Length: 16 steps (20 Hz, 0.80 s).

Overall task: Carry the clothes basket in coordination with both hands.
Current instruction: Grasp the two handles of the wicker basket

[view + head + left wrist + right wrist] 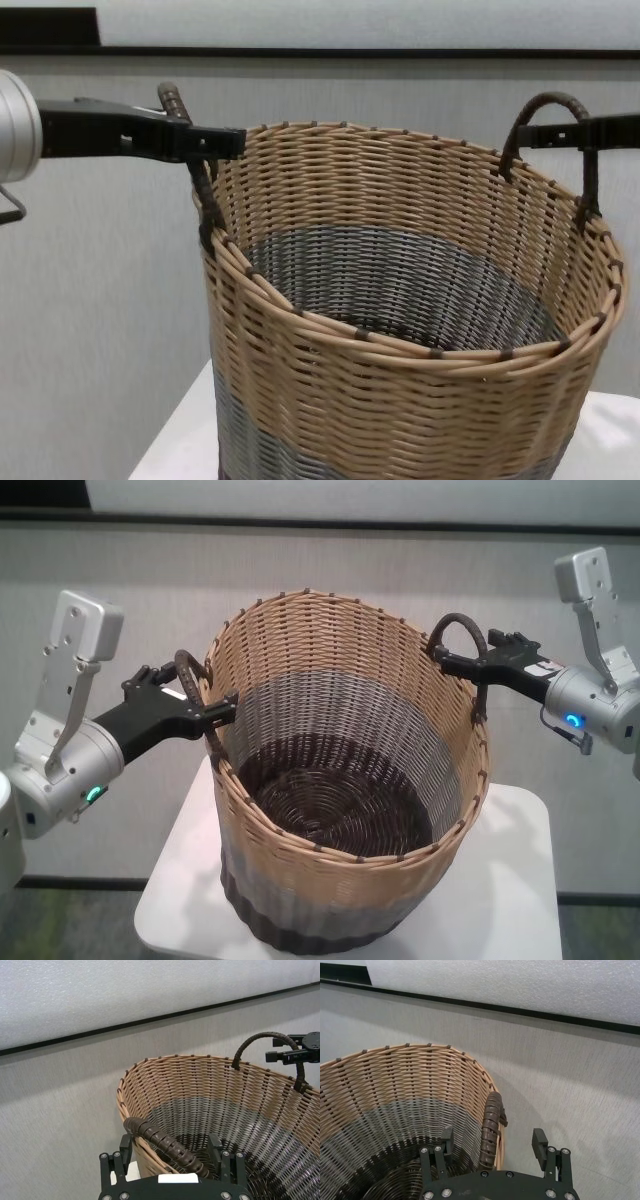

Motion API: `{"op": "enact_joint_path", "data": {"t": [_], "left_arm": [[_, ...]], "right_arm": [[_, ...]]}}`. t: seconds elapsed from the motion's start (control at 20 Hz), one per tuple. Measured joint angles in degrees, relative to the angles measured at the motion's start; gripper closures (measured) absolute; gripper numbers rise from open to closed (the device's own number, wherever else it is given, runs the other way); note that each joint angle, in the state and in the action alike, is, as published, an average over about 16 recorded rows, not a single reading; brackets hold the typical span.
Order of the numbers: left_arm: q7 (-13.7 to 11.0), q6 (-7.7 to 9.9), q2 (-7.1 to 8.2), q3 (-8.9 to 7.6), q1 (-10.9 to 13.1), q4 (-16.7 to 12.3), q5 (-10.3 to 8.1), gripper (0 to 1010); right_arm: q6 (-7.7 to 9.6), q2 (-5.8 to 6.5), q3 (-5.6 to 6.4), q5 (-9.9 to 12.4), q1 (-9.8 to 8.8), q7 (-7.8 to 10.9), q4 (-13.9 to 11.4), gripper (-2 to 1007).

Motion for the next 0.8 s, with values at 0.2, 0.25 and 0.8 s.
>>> {"op": "enact_joint_path", "data": {"t": [0.2, 0.25, 0.8], "left_arm": [[0.0, 0.07, 0.01, 0.01, -0.01, 0.0, -0.08, 10], [0.0, 0.09, 0.02, 0.01, -0.01, 0.0, -0.09, 10], [0.0, 0.17, 0.03, 0.05, -0.05, 0.02, -0.18, 24]], "right_arm": [[0.0, 0.0, 0.0, 0.0, 0.0, 0.0, 0.0, 4], [0.0, 0.0, 0.0, 0.0, 0.0, 0.0, 0.0, 4], [0.0, 0.0, 0.0, 0.0, 0.0, 0.0, 0.0, 5]]}}
